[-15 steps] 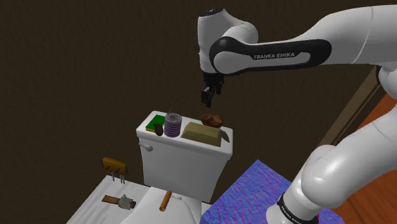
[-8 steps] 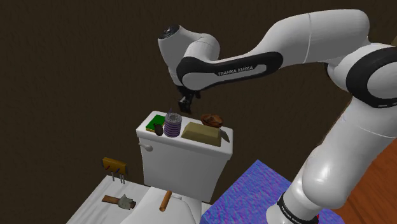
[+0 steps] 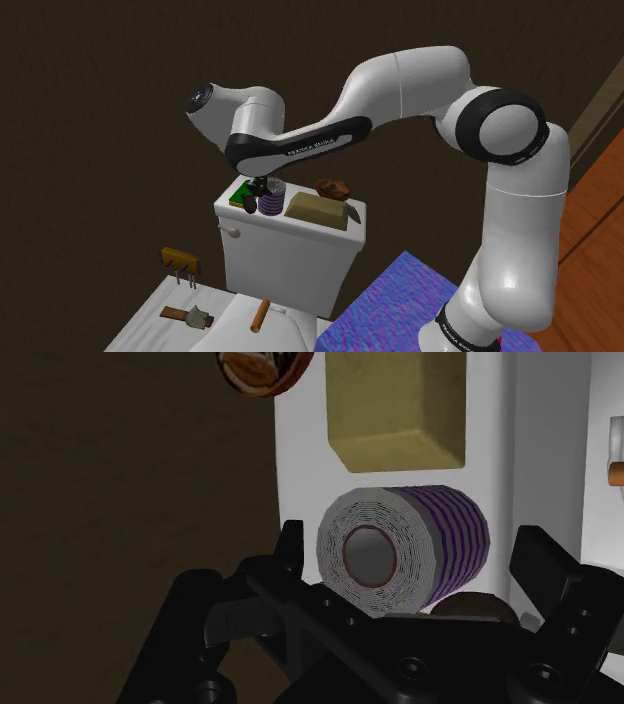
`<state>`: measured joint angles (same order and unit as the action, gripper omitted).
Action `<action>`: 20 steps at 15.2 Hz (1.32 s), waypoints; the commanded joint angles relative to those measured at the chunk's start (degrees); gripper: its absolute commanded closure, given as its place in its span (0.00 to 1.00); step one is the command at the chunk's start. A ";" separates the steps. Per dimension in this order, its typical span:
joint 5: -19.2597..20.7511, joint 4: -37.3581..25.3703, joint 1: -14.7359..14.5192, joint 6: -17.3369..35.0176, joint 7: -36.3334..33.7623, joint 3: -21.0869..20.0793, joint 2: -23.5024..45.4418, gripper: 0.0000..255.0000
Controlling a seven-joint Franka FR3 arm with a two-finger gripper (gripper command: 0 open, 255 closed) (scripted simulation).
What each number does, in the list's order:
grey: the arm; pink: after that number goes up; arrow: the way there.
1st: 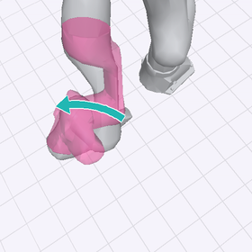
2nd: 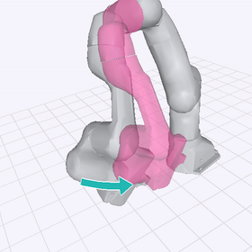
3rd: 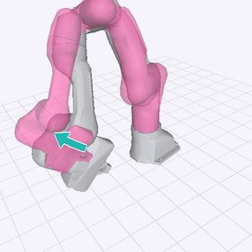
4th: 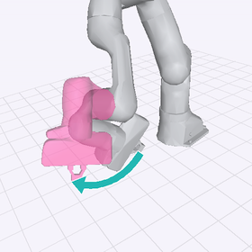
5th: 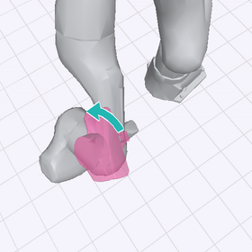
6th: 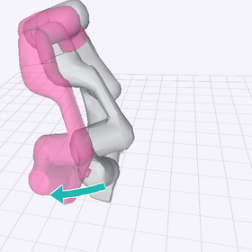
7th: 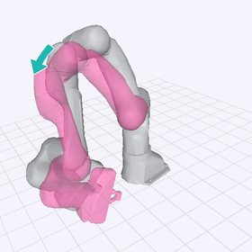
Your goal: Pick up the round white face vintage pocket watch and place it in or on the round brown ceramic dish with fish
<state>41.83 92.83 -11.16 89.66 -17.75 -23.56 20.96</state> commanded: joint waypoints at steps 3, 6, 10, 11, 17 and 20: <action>6.36 -10.01 -5.18 -4.23 -0.26 1.20 11.17 0.00; 10.43 -18.47 -9.28 -7.11 0.94 2.82 19.64 0.00; 15.11 -32.14 -14.89 -10.70 4.48 5.63 31.78 0.00; 15.10 -31.06 -14.42 -10.02 4.17 5.67 31.42 0.00; 15.44 -25.43 -11.71 -6.19 2.55 5.86 29.80 0.00; 15.49 -24.95 -11.47 -5.83 2.41 5.89 29.68 0.00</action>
<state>57.30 67.71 -22.72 83.67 -15.29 -17.68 50.67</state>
